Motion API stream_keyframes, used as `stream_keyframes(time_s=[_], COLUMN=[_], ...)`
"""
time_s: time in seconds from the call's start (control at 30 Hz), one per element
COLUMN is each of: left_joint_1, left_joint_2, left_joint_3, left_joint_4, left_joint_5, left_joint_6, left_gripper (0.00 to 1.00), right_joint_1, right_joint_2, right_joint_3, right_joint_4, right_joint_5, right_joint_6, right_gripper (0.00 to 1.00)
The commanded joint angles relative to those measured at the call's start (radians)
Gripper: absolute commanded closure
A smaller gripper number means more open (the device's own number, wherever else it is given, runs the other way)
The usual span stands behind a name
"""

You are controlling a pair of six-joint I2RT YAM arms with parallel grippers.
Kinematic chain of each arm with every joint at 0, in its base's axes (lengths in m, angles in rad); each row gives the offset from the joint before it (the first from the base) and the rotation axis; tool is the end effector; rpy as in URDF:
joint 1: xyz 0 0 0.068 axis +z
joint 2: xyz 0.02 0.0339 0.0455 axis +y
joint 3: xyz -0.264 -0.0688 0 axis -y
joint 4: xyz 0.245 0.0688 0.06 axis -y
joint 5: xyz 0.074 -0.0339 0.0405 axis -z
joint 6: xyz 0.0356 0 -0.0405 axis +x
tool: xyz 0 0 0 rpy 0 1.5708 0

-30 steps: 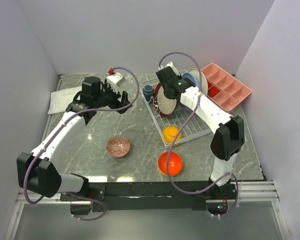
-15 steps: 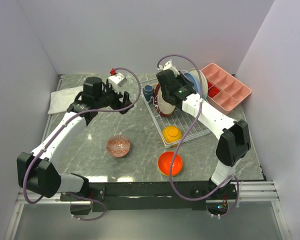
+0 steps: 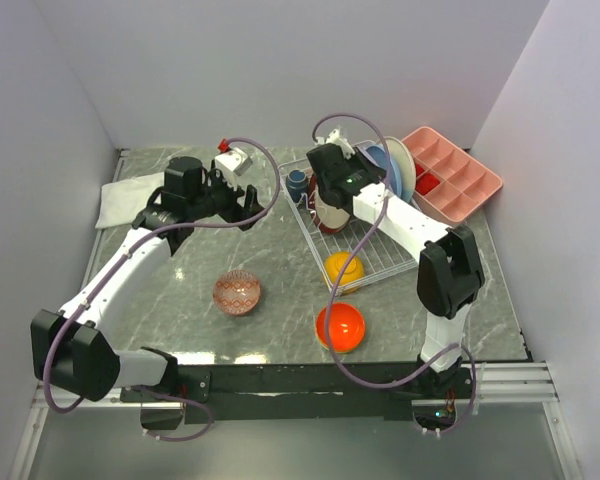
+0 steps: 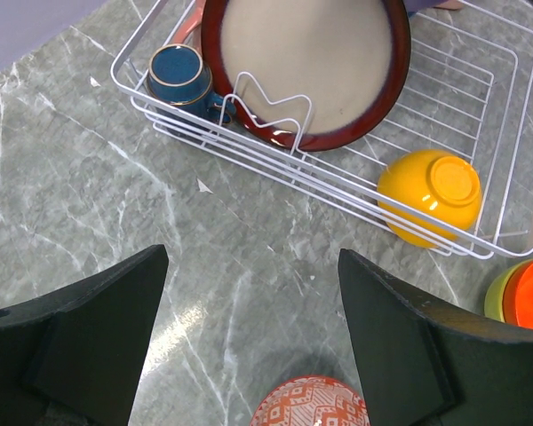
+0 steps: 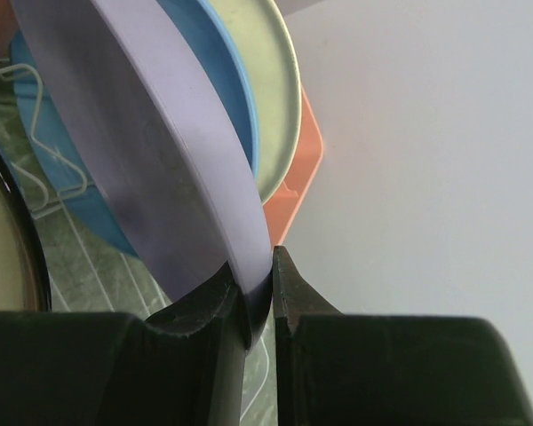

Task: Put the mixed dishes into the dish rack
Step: Insert the plate into the dish rack.

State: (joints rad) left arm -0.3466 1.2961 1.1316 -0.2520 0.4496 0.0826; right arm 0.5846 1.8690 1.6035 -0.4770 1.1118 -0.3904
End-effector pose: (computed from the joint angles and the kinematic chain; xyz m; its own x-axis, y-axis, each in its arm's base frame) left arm 0.2740 -0.1154 0.3438 -0.3231 0.1957 -0.9259 0.7088 0.6983 -0.0998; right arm 0.3644 0.2029 0.2988 -0.6380 -0.6244 -0.4507 0.0687 0.5368 -0.8409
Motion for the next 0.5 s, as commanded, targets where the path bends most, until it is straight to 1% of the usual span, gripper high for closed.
stream_keyframes(time_s=[0.0,0.1,0.13,0.17,0.2,0.23,0.3,0.37,0.4,0.47], left_joint_1=[-0.003,-0.003,-0.003,-0.003,-0.003,-0.003,-0.003,-0.003,-0.003,-0.002], left_joint_2=[-0.029,-0.023,-0.021,-0.021,-0.018,-0.017,-0.014,-0.014,-0.011,-0.003], left_joint_3=[-0.015,-0.01,-0.009,-0.006,-0.004,-0.004,-0.003,-0.003,-0.003,0.002], left_joint_4=[0.026,0.025,0.023,0.022,0.017,0.016,0.016,0.016,0.017,0.017], left_joint_5=[0.003,0.005,0.003,0.006,0.003,0.004,0.004,0.005,0.004,0.006], left_joint_6=[-0.001,0.002,0.0,0.0,0.002,0.0,-0.001,-0.004,-0.006,-0.006], left_gripper=[0.15,0.15,0.15,0.15,0.15,0.15,0.15,0.15,0.15,0.15], right_joint_1=[-0.006,-0.022,-0.041,-0.055,-0.069,-0.087,-0.095,-0.094,-0.091,-0.091], right_joint_2=[0.033,0.09,0.104,0.113,0.13,0.131,0.14,0.151,0.16,0.174], right_joint_3=[0.068,0.131,0.162,0.226,0.255,0.275,0.283,0.273,0.266,0.251], right_joint_4=[-0.08,-0.155,-0.187,-0.266,-0.302,-0.33,-0.364,-0.38,-0.38,-0.371], right_joint_5=[-0.07,-0.137,-0.189,-0.234,-0.268,-0.362,-0.383,-0.389,-0.391,-0.38], right_joint_6=[0.084,0.166,0.198,0.234,0.314,0.341,0.384,0.389,0.418,0.423], right_gripper=[1.0,1.0,1.0,1.0,1.0,1.0,1.0,1.0,1.0,1.0])
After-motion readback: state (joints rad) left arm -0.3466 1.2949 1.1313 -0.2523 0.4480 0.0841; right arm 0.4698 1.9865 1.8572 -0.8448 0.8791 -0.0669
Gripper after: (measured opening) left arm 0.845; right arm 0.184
